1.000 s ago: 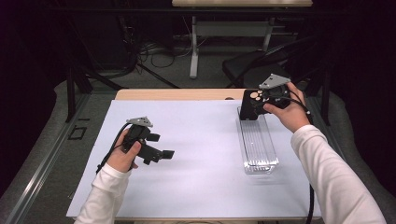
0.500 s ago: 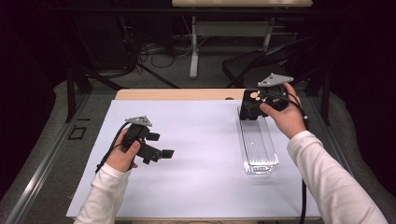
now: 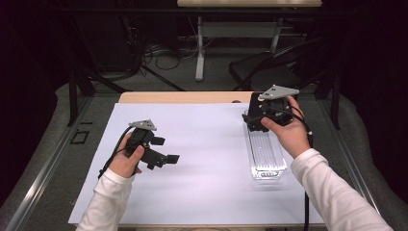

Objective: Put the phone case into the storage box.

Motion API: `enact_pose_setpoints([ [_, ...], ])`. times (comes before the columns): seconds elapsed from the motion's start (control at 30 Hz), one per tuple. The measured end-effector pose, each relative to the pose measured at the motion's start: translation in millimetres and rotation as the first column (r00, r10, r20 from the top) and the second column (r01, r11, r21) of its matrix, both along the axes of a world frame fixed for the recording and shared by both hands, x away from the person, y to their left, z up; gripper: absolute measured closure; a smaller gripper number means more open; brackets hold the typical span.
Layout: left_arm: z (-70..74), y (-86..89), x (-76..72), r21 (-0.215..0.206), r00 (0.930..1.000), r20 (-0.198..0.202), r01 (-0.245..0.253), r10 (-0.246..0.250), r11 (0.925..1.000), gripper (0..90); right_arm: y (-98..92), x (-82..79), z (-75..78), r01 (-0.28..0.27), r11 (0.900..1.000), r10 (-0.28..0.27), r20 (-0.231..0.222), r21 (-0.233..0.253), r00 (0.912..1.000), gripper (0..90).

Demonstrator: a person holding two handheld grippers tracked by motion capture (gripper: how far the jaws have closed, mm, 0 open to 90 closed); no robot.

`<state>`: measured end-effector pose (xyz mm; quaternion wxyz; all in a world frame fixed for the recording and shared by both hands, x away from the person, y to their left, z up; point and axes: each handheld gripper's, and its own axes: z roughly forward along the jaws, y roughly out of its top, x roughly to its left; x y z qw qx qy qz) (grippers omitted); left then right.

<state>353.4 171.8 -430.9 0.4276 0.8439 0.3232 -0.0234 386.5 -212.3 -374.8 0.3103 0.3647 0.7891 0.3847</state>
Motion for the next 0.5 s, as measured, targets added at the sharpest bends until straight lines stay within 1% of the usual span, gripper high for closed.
enact_pose_setpoints([
  [0.07,0.4,0.0,-0.5,-0.003,1.0,-0.001,0.001,-0.001,1.0,0.5,3.4,-6.4,-0.8,-0.013,1.0,0.013,0.0,0.007,0.9999,0.0],
  [0.13,1.2,0.3,-0.9,0.001,1.0,0.004,0.002,-0.002,1.0,0.5,6.3,-13.3,-2.3,-0.021,0.999,0.021,0.004,0.03,0.9998,0.0],
  [0.17,1.4,0.3,-1.2,-0.002,1.0,0.006,0.002,-0.002,1.0,0.4,7.8,-17.0,-3.4,-0.028,0.999,0.027,0.011,0.033,0.9996,0.0],
  [0.2,1.6,0.3,-1.4,-0.004,1.0,0.006,0.003,-0.003,1.0,0.5,9.1,-20.4,-5.0,-0.033,0.998,0.032,0.021,0.044,0.9993,0.0],
  [0.3,1.7,0.2,-1.8,-0.002,1.0,0.004,0.004,-0.004,1.0,0.4,12.4,-28.9,-11.9,-0.051,0.994,0.05,0.023,0.094,0.9985,0.0],
  [0.37,1.6,-0.1,-2.0,0.0,1.0,0.004,0.005,-0.005,1.0,0.5,14.8,-32.3,-17.9,-0.064,0.992,0.063,0.014,0.104,0.9979,0.0],
  [0.5,1.9,0.0,-2.2,0.001,1.0,0.005,0.004,-0.004,1.0,0.5,20.3,-38.9,-29.2,-0.081,0.991,0.082,-0.002,0.106,0.9967,0.0],
])
